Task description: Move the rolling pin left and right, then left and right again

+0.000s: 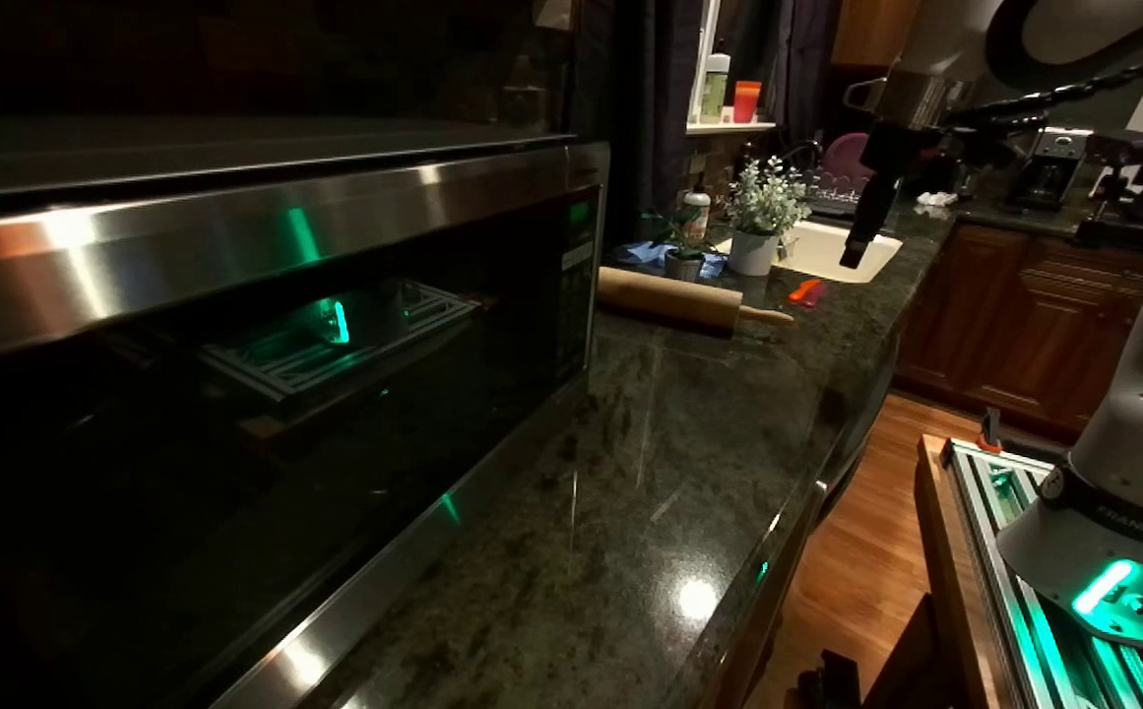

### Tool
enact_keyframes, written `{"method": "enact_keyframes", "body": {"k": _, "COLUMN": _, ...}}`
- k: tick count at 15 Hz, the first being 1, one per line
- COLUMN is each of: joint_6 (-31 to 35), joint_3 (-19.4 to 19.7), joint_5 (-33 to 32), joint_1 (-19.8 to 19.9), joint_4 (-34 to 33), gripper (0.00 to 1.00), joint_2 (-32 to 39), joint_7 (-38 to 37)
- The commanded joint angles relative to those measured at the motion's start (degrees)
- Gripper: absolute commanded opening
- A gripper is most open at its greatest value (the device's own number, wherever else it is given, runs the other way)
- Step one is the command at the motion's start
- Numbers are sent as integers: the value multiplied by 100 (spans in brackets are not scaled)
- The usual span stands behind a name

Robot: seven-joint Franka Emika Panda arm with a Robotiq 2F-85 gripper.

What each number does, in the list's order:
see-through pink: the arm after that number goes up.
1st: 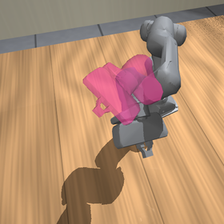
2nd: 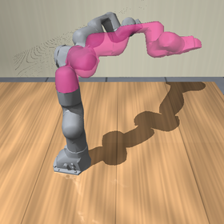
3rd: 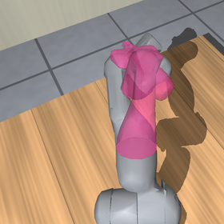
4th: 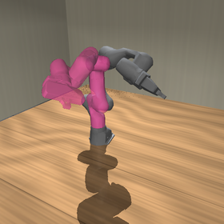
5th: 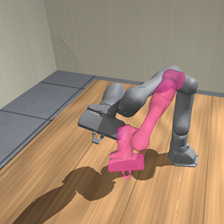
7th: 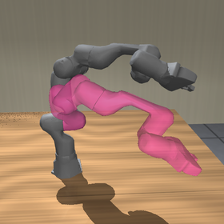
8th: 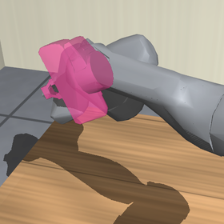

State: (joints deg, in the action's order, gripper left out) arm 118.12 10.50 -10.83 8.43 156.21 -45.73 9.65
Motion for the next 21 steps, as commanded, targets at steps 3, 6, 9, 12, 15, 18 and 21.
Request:
{"method": "enact_keyframes", "body": {"k": 3, "joint_6": -503, "joint_3": 289, "joint_5": 1, "joint_1": 55, "joint_4": -325, "gripper": 100, "joint_2": 377, "joint_7": 504}}
{"method": "enact_keyframes", "body": {"k": 6, "joint_6": -413, "joint_3": 229, "joint_5": 17, "joint_1": 73, "joint_4": -236, "gripper": 100, "joint_2": 273, "joint_7": 413}}
{"method": "enact_keyframes", "body": {"k": 9, "joint_6": -450, "joint_3": 242, "joint_5": 16, "joint_1": 76, "joint_4": -299, "gripper": 100, "joint_2": 339, "joint_7": 439}}
{"method": "enact_keyframes", "body": {"k": 12, "joint_6": -450, "joint_3": 242, "joint_5": 16, "joint_1": 76, "joint_4": -305, "gripper": 100, "joint_2": 353, "joint_7": 441}}
{"method": "enact_keyframes", "body": {"k": 15, "joint_6": -451, "joint_3": 242, "joint_5": 16, "joint_1": 76, "joint_4": -305, "gripper": 100, "joint_2": 356, "joint_7": 441}}
{"method": "enact_keyframes", "body": {"k": 18, "joint_6": -326, "joint_3": 188, "joint_5": 14, "joint_1": 51, "joint_4": -247, "gripper": 100, "joint_2": 376, "joint_7": 373}}
{"method": "enact_keyframes", "body": {"k": 21, "joint_6": 76, "joint_3": 3, "joint_5": 31, "joint_1": 0, "joint_4": -65, "gripper": 100, "joint_2": 452, "joint_7": 105}}
